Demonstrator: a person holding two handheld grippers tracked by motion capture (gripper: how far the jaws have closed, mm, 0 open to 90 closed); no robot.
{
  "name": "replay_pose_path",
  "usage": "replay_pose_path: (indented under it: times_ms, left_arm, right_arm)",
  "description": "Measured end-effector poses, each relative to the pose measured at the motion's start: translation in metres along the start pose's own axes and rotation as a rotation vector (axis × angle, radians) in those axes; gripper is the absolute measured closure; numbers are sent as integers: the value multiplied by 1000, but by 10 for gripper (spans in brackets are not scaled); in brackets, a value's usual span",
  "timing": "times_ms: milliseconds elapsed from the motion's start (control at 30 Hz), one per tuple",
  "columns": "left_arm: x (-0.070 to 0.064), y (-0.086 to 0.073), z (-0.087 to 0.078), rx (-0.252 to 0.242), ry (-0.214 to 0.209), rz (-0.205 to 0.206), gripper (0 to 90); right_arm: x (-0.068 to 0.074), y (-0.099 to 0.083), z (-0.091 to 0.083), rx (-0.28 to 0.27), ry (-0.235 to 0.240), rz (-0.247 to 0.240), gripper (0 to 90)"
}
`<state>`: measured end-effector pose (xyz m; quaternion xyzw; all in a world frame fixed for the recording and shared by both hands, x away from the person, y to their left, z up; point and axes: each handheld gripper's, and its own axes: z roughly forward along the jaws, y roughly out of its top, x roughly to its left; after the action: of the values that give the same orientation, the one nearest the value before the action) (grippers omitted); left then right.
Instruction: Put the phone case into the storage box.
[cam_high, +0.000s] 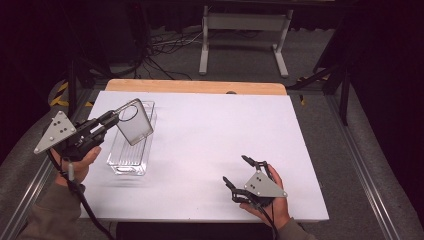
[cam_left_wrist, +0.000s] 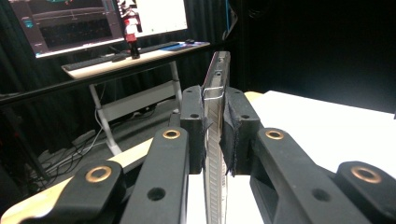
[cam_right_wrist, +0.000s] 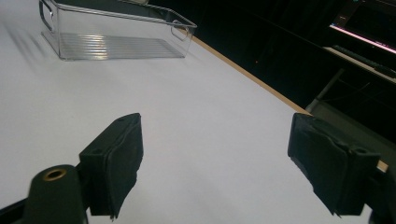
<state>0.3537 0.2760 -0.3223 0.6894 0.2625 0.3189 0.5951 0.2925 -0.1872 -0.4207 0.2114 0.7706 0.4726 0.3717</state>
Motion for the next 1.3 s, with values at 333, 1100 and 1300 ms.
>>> replay_pose_path:
  times_ms: [333,1100,1300]
  left_arm:
    - [11,-4,-4,3,34,-3,801]
    - [22,-23,6,81,67,-12,801]
    - [23,-27,10,93,67,-20,801]
  right_arm:
    - [0,0,-1,-11,-16,6,196]
    - [1,0,1,-2,-3,-2,195]
    - [1,0,1,-1,-2,0,195]
